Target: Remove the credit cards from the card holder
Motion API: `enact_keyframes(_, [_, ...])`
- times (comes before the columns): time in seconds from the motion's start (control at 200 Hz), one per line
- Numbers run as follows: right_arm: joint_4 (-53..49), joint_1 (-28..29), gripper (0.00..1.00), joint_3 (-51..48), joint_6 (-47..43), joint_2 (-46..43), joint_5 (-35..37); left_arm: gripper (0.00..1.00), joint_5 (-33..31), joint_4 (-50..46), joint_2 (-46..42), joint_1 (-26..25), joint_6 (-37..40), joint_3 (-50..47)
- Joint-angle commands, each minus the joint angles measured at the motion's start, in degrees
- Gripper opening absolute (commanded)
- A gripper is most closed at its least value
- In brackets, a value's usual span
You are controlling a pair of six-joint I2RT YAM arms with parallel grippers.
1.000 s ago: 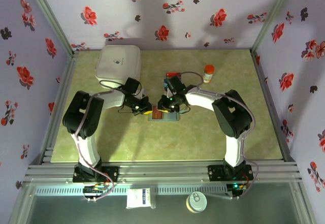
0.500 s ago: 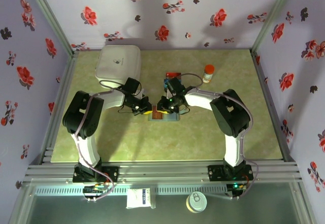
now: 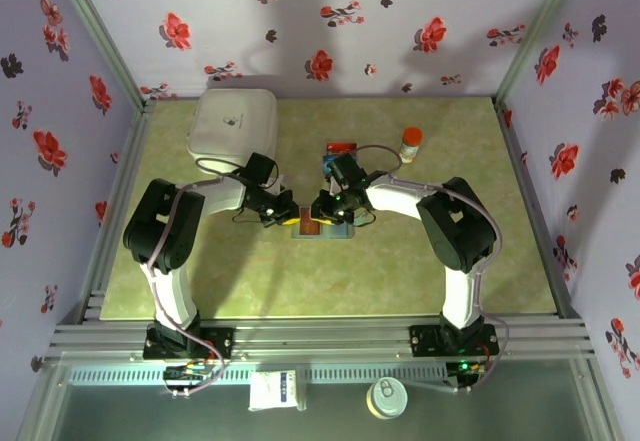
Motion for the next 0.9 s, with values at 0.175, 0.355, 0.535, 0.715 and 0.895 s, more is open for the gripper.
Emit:
enact_keyframes(0.175, [2.06,0.23,0.26,-0.48,1.12,1.93,-2.06,0.00,-0.61,-1.45,1.12,0.29,0.80,-0.70])
enact_keyframes(0.355, [3.30,0.23,0.26,-0.67,1.50,2.15,-3.12,0.00,-0.61,-1.30,1.02,0.29,0.75,-0.88])
enact_keyframes(0.535, [4.19,0.23,0.26,-0.92,1.71,2.53,-3.90,0.00,-0.65,-1.04,0.94,0.29,0.59,-0.97])
enact_keyframes(0.715, [-1.24,0.23,0.26,0.08,-0.08,2.48,0.20,0.00,-0.74,-1.16,0.54,0.29,0.60,-0.97])
enact_keyframes(0.895, [-7.76,0.24,0.26,2.20,-3.59,1.10,5.05,0.00,-0.66,-1.23,0.19,0.29,0.53,-1.14])
